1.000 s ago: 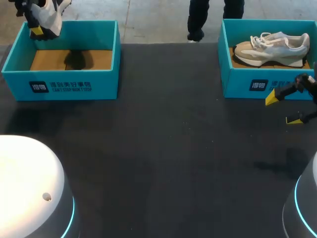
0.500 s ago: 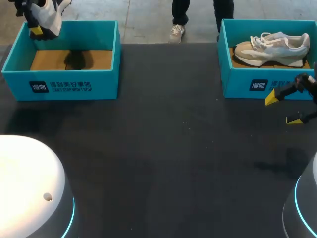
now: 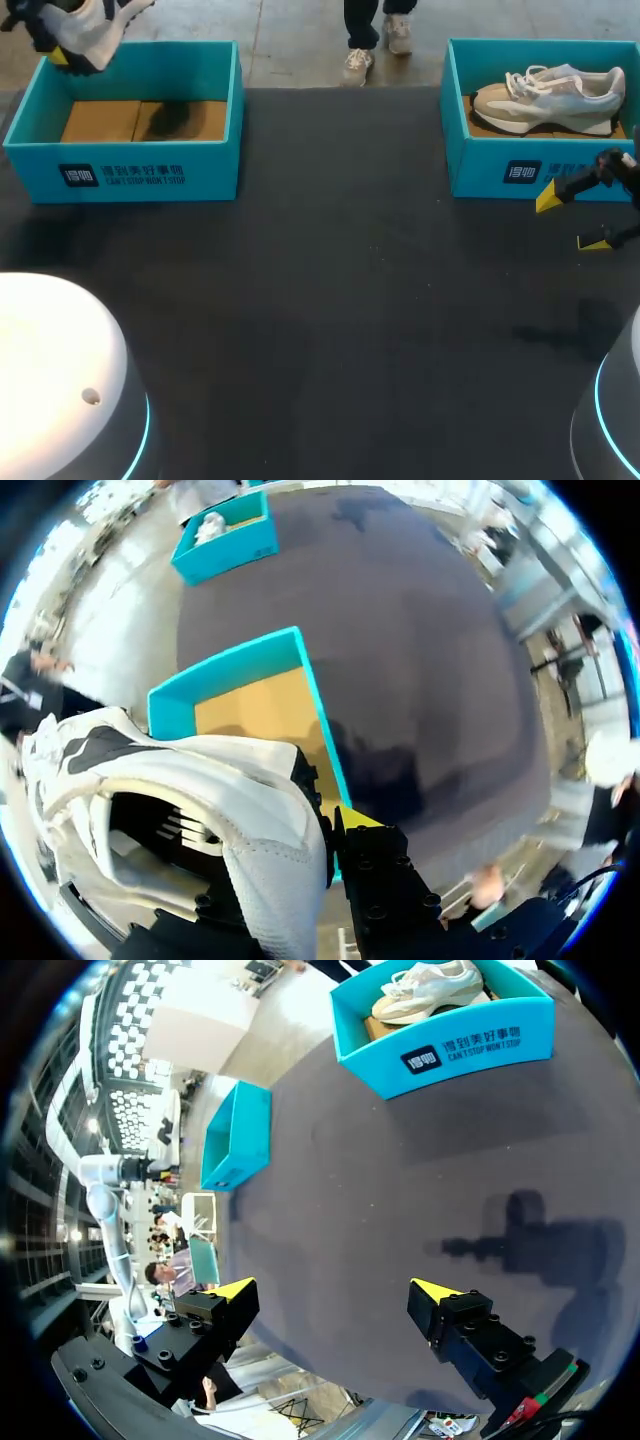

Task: Take the shoe out of the shoebox, open the shoe tongue, remove and reinsert the insole, then place the shoe into the shoebox

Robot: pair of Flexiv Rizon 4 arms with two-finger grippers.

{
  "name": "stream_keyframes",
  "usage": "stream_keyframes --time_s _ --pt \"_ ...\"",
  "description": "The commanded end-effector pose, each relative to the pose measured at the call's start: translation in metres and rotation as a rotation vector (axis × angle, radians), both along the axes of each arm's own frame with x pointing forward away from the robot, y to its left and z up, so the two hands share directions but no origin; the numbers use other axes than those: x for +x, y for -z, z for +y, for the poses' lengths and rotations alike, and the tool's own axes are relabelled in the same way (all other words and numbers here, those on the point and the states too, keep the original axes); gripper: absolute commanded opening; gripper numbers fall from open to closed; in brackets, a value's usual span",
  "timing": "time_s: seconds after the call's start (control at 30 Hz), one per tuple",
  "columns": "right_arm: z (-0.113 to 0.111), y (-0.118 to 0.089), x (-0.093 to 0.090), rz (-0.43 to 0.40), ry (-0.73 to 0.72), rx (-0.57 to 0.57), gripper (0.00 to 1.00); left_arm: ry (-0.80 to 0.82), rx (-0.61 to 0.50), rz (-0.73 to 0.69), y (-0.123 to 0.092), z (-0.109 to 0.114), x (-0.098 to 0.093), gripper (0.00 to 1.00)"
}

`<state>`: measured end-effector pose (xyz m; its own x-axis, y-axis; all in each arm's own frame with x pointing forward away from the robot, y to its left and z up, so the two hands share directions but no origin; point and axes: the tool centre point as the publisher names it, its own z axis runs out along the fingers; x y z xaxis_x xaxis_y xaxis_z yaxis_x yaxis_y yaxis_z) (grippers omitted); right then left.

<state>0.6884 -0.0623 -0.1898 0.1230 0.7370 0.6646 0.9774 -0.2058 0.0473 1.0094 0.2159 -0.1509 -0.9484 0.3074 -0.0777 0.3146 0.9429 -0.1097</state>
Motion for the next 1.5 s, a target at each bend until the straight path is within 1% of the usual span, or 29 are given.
stream_keyframes --time_s 0.03,0.17,0.4,0.43,0.57,0.7,0.83,1.0,1.1,1.27,1.5 --pt "0.001 0.000 0.000 0.001 0.002 -0.004 1.00 0.102 -0.018 -0.002 0.000 0.021 0.008 0.00" --pt "0.001 0.000 0.000 0.001 0.002 -0.004 1.00 0.241 -0.001 -0.025 0.001 0.036 0.012 0.00" --pt "0.001 0.000 0.000 0.001 0.002 -0.004 1.00 0.443 0.088 -0.073 0.005 0.057 0.023 0.00" --pt "0.001 0.000 0.000 0.001 0.002 -0.004 1.00 0.473 0.086 -0.077 0.005 0.059 0.024 0.00" --pt "0.001 0.000 0.000 0.001 0.002 -0.004 1.00 0.567 0.110 -0.109 0.007 0.065 0.026 0.00" --pt "0.001 0.000 0.000 0.001 0.002 -0.004 1.00 0.654 0.088 -0.122 0.007 0.070 0.029 0.00" --pt "0.001 0.000 0.000 0.001 0.002 -0.004 1.00 0.752 0.095 -0.133 0.005 0.073 0.031 0.00" --pt "0.001 0.000 0.000 0.001 0.002 -0.004 1.00 0.854 0.131 -0.138 0.007 0.081 0.040 0.00" --pt "0.001 0.000 0.000 0.001 0.002 -0.004 1.00 0.900 0.169 -0.136 0.011 0.084 0.046 0.00" --pt "0.001 0.000 0.000 0.001 0.002 -0.004 1.00 0.996 0.189 -0.117 0.013 0.091 0.060 0.00" --pt "0.001 0.000 0.000 0.001 0.002 -0.004 1.00 0.996 0.189 -0.117 0.013 0.091 0.060 0.00"
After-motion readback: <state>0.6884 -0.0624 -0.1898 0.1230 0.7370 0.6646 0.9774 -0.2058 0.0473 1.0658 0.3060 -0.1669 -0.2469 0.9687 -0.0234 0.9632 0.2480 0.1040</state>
